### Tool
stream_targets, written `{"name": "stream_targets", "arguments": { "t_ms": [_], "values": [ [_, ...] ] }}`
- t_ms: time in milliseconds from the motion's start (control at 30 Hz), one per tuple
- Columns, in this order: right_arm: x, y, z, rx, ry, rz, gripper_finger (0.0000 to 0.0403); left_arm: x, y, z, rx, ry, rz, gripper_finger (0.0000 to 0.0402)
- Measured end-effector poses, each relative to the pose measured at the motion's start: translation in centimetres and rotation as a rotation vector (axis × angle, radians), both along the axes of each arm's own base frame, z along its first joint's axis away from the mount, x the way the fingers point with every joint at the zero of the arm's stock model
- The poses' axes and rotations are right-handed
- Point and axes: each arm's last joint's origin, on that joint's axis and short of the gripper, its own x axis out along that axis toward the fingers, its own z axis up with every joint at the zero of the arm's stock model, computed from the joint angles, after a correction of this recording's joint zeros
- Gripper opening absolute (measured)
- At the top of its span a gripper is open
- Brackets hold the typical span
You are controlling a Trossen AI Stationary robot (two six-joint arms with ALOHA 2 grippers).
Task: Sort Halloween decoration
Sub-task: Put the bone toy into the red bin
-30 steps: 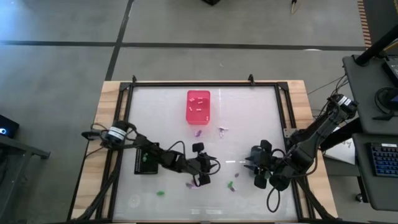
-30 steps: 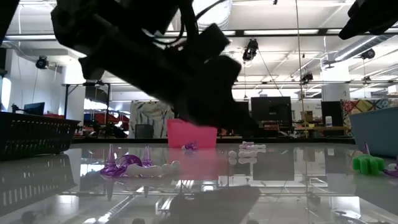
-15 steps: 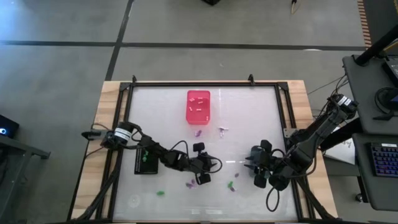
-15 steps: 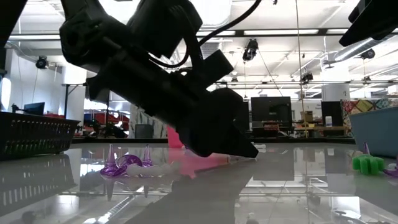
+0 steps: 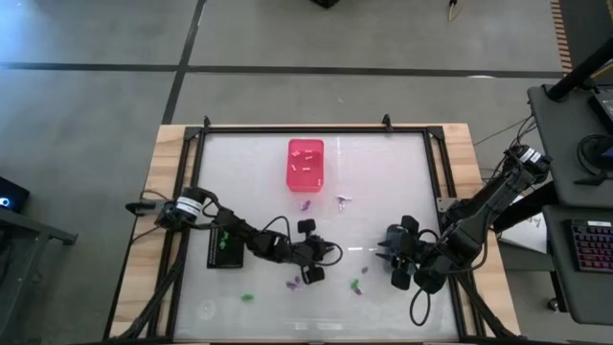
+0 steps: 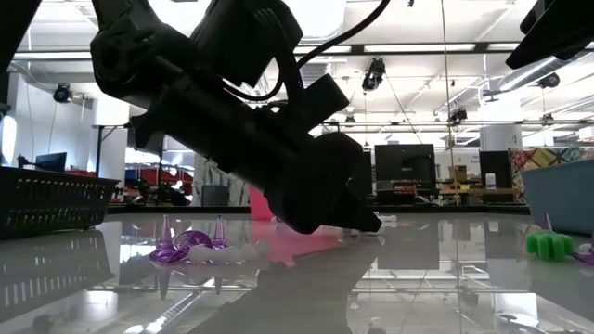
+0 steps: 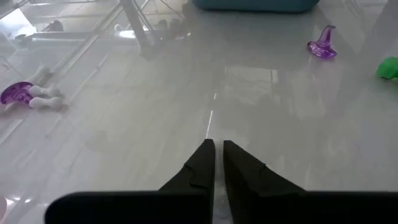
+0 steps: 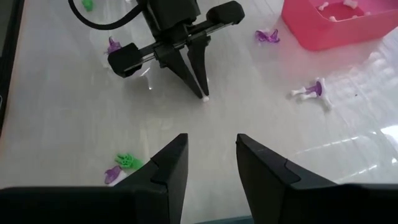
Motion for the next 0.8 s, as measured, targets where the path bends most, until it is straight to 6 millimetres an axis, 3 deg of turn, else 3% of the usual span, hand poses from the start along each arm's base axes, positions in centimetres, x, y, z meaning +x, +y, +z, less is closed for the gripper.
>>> {"name": "stream_targets", "arguments": {
  "t_ms": [300, 567, 800],
  "values": [
    [0.0, 0.0, 0.0, 0.0, 0.0, 0.0, 0.0128, 0.0, 0.0, 0.5, -0.011, -0.012, 0.002, 0.0002],
    [0.0, 0.0, 0.0, 0.001, -0.001, 0.0, 0.0128, 0.0, 0.1, 3.5, -0.013, -0.071, -0.006, 0.0001],
    [0.0, 0.0, 0.0, 0.004, -0.006, -0.002, 0.0128, -0.7, 1.0, 7.4, 0.03, -0.077, -0.011, 0.0]
  ]
}}
